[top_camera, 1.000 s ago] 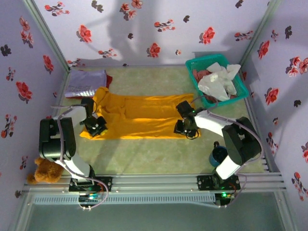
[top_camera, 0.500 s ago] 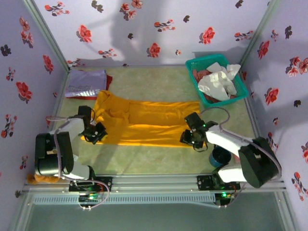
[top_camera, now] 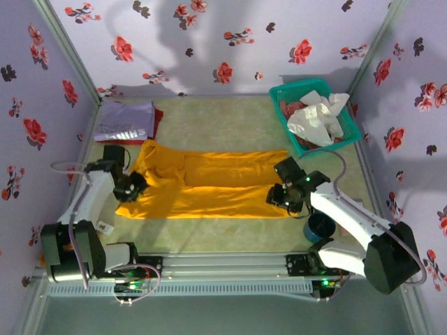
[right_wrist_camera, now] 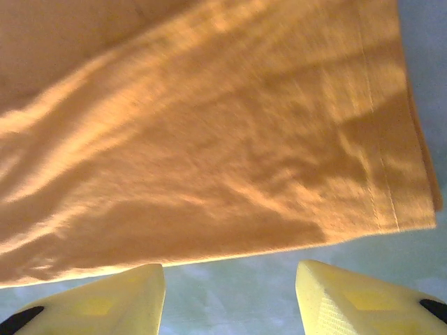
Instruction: Fold and stack the t-shirts
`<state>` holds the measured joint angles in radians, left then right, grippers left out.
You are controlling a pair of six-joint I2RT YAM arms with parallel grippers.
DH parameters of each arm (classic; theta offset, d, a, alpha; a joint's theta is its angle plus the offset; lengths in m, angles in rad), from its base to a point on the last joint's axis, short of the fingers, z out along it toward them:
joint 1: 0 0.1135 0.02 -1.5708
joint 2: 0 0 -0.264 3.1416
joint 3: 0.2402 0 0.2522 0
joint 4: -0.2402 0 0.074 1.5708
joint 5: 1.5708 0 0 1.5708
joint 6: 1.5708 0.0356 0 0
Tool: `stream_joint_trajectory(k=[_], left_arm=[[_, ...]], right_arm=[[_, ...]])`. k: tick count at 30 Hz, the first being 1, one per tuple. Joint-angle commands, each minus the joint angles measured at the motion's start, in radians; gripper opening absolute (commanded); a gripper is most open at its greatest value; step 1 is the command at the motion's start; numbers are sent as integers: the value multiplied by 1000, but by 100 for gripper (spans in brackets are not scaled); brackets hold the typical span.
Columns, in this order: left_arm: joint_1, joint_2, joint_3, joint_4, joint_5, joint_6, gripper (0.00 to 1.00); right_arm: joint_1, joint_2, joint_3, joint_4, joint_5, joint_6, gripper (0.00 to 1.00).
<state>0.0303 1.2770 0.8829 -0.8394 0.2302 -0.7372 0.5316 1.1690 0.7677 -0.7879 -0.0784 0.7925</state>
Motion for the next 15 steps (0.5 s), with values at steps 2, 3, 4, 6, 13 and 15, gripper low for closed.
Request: stream_joint_trajectory(k=[2, 3, 4, 6, 13, 15], left_arm=[[7, 165, 165, -50, -17, 119, 26], [7, 209, 208, -50, -17, 147, 26], [7, 257, 244, -44, -17, 172, 26], [8, 335, 302, -35, -17, 217, 26], [6, 522, 458, -18, -51, 326, 31], [7, 552, 485, -21, -61, 349, 33]], right_arm=[[-33, 86, 104, -53, 35, -87, 54], [-40, 108, 128, -54, 39, -103, 54], [-47, 131, 151, -54, 41, -115, 54], [-61, 167, 187, -51, 36, -134, 54], [-82, 251, 266, -51, 13, -159, 54], [-82, 259, 275, -55, 9, -159, 54]])
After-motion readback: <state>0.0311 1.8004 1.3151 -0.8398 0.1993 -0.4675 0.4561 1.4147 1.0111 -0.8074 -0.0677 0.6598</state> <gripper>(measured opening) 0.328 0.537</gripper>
